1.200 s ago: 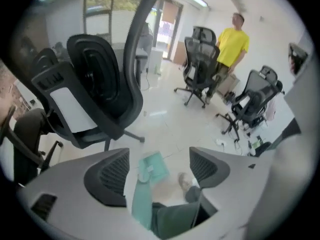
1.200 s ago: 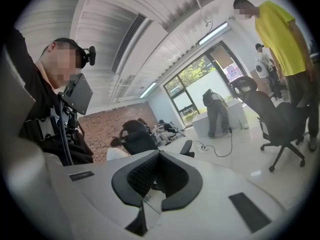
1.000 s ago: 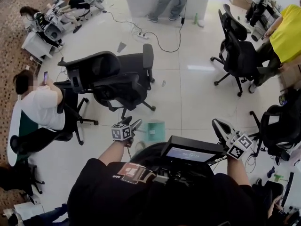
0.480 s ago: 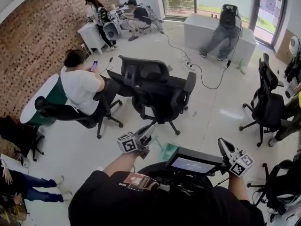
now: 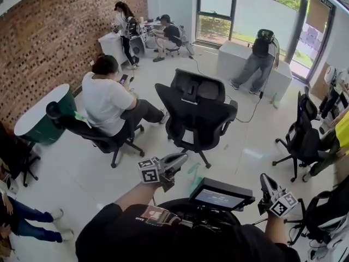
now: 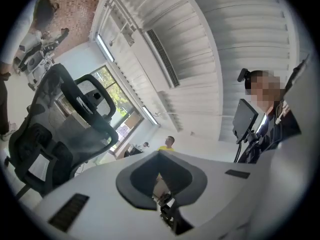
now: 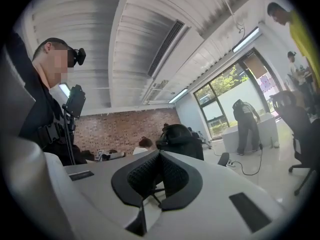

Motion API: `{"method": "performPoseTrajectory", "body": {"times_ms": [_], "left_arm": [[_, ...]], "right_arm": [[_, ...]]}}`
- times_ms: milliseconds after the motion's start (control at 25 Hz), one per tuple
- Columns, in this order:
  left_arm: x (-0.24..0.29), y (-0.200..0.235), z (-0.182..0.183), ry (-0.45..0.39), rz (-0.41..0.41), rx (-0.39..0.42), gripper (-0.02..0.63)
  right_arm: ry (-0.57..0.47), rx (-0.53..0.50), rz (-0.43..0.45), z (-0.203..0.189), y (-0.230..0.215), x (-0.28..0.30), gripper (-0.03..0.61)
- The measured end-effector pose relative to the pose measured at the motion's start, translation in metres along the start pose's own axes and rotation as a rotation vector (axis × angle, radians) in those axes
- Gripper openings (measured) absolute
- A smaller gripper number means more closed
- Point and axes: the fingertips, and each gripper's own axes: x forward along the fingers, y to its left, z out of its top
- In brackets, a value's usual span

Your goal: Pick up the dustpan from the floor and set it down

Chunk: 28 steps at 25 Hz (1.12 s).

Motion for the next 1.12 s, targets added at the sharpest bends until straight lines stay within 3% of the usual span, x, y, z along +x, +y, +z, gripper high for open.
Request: {"method": "performPoseTrajectory", "body": {"times_ms": [200,360,520,680,800,1000,1120], "left_arm": [[-0.089,-0.041,0.015,0.048,-0.030,0.009,0.005],[-0.109,-0.071,0.015,0.003,-0.075,-0.021,0.005],[-0.115,-0.127,-0.010,-0.002,-0.126,-0.034,0.005],[-0.100,-0.202,-0.060,0.039,-0.154,-0.032,0.005],[-0.088,-0.266,-0.114,0.061,-0.128,-0.029,0.005],[-0.070,-0.381,-0.230,0.031,-0.090,-0.151,0.005],[-0.069,-0.424,-0.251,0.068,-0.099,-0.147,0.005]], "right_arm": [[0.003,0.034,-0.085,-0.032,0.087,-0.017,0.010],[0.009,0.020,-0.127,-0.034,0.131,-0.054,0.009],[0.023,0.051,-0.147,-0.060,0.177,-0.113,0.009],[0.035,0.035,-0.117,-0.071,0.214,-0.190,0.009],[0.041,0.026,-0.072,-0.089,0.241,-0.264,0.009],[0.066,0.066,-0.017,-0.123,0.267,-0.401,0.010],[0.053,0.077,-0.022,-0.122,0.277,-0.435,0.009]]}}
